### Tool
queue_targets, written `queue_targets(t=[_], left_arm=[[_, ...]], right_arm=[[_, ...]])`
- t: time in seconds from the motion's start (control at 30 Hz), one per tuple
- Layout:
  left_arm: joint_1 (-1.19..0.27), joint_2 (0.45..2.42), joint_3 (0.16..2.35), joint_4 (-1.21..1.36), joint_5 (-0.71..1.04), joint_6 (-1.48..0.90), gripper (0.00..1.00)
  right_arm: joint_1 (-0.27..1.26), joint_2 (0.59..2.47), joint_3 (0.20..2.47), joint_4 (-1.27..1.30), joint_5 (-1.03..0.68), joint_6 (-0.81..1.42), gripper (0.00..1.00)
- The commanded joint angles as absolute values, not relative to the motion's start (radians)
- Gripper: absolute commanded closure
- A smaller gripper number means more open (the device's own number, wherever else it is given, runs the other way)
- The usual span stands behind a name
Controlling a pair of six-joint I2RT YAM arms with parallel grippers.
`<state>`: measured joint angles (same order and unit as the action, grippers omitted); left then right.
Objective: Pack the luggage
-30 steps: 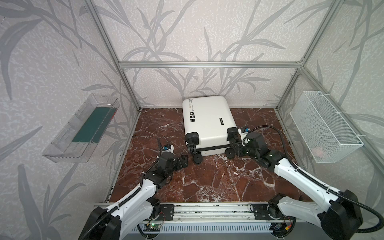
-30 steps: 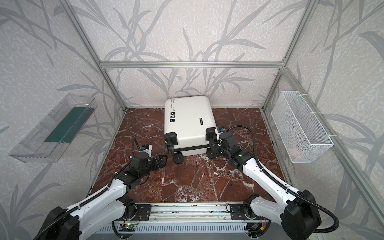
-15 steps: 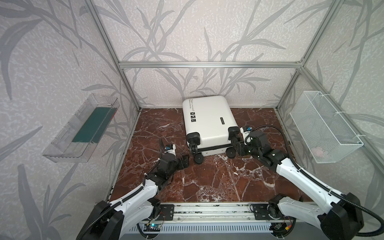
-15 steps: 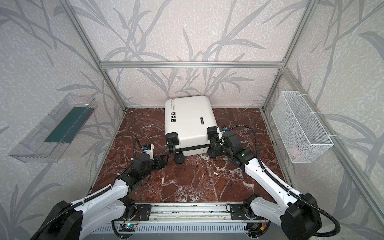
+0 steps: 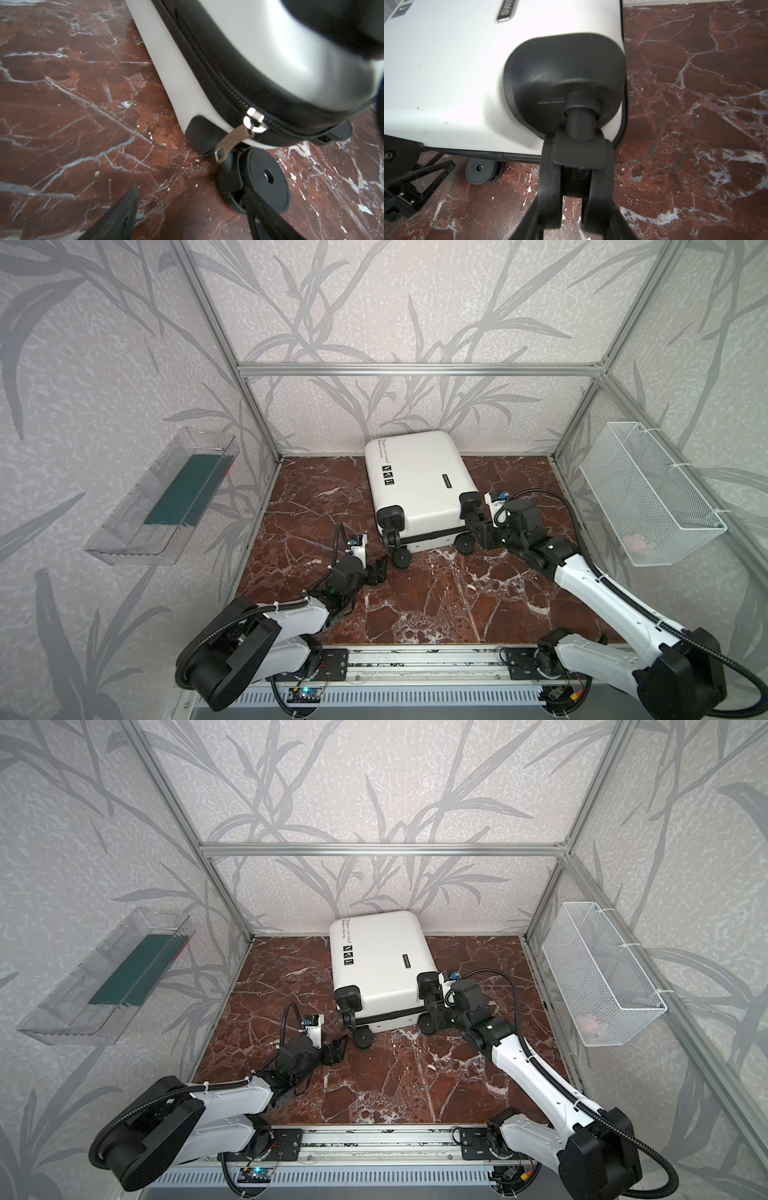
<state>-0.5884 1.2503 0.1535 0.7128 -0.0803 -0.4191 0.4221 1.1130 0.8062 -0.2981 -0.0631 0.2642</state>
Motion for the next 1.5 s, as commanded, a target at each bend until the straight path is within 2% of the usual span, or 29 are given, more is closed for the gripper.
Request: queue_targets(t=[0.0, 0.2, 0.33, 0.57, 0.83, 1.07, 1.2, 1.47], left_arm=[[-0.591, 1.273, 0.145, 0.857, -0.085, -0.357, 0.25], [-0.591, 1.262, 0.116, 0.94, -0.086, -0.357, 0.46], [-0.59, 1.222, 0.137, 0.871, -0.098, -0.335, 0.54], [-0.588, 1.212, 0.156, 0.84, -0.079, -0.298, 0.55], [-0.588, 1.318, 0.175, 0.943, -0.066, -0.299, 0.56], [-0.58, 1.412, 0.179, 1.088, -0.057, -0.297, 0.62], [-0.579, 1.418, 0.184, 1.098, -0.046, -0.298, 0.64], [-0.573, 1.369, 0.195, 1.019, -0.028, -0.273, 0.77]], right_arm=[[0.407, 1.104, 0.823, -0.266, -0.057, 0.256, 0.73], [0.404, 1.111, 0.83, -0.272, -0.065, 0.258, 0.73], [0.403, 1.12, 0.83, -0.272, -0.072, 0.261, 0.73], [0.401, 1.124, 0.825, -0.267, -0.075, 0.265, 0.74], [0.4, 1.124, 0.825, -0.27, -0.081, 0.269, 0.74], [0.398, 1.124, 0.833, -0.284, -0.084, 0.269, 0.74], [0.398, 1.124, 0.836, -0.29, -0.083, 0.269, 0.74], [0.397, 1.129, 0.839, -0.294, -0.087, 0.269, 0.74]])
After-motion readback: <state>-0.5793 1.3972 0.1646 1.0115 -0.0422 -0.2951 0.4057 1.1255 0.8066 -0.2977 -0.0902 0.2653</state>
